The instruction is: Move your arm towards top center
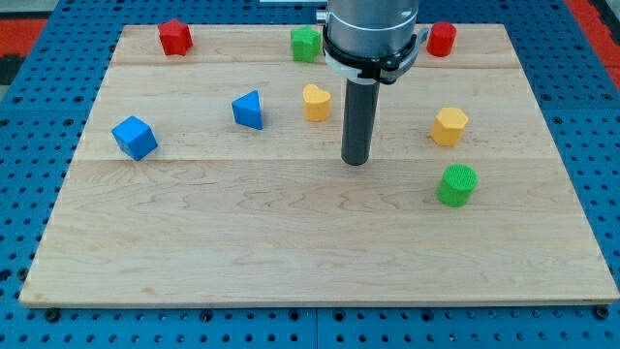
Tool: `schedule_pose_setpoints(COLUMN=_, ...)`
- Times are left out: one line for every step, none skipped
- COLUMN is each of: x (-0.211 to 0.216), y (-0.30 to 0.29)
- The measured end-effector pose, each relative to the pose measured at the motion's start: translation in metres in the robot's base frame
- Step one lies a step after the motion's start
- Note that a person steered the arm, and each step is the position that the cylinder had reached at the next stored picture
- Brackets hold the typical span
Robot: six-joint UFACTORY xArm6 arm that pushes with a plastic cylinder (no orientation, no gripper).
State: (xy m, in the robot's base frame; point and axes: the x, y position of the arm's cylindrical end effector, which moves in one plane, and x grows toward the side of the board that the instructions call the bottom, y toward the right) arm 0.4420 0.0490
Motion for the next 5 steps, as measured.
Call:
schedule_pose_setpoints(x=-0.009, y=0.000)
schedule_pose_setpoints(x=-0.015, y=0.000)
schedule_pose_setpoints(x=-0.016, y=0.000)
schedule_pose_setpoints(x=-0.018, y=0.000)
schedule_pose_setpoints(x=-0.027, y=0.000)
